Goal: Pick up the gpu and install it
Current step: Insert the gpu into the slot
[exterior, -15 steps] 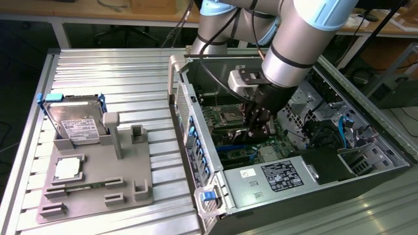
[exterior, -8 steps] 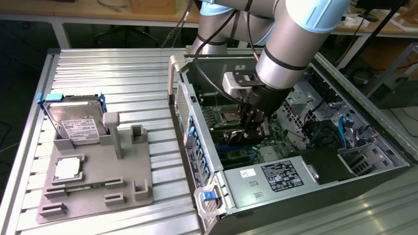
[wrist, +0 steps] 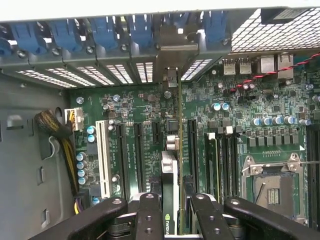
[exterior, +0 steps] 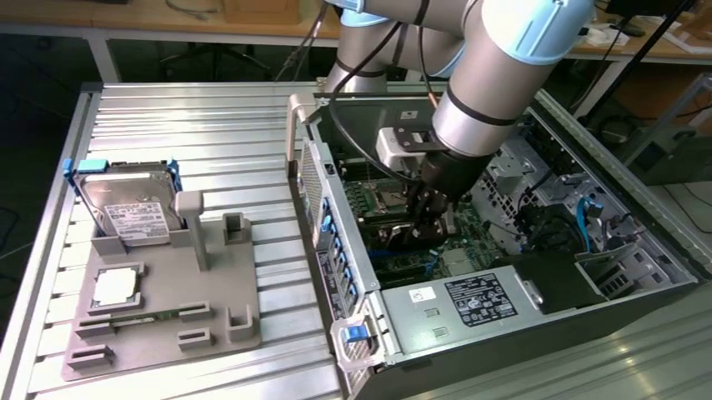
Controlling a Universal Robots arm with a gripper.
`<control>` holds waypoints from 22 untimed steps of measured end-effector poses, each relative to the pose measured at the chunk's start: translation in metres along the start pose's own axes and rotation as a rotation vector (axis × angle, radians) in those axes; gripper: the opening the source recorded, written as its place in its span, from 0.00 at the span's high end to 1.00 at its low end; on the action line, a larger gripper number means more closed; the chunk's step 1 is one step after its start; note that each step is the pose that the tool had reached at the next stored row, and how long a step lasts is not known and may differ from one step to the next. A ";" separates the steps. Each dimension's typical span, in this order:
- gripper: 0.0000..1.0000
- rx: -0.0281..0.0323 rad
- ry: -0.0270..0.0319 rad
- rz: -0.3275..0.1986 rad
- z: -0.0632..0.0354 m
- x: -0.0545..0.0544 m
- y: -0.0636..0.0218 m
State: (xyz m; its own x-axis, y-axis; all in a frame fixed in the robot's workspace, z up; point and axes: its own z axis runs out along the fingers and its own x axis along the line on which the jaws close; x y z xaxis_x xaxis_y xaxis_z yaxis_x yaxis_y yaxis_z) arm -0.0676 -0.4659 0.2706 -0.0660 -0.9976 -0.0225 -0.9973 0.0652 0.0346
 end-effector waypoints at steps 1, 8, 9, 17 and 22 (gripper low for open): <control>0.73 0.0000 0.0000 0.000 0.0010 0.000 0.0005; 0.73 -0.0002 0.0002 0.000 0.0052 0.000 0.0011; 0.73 -0.0002 0.0004 0.000 0.0053 0.000 0.0012; 0.73 -0.0014 -0.0045 0.000 0.0086 0.000 0.0011; 0.73 -0.0023 -0.0068 -0.002 0.0086 -0.001 0.0013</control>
State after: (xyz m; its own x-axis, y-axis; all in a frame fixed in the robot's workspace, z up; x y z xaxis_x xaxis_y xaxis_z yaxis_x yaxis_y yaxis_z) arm -0.0691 -0.4644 0.2620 -0.0647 -0.9975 -0.0294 -0.9973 0.0636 0.0369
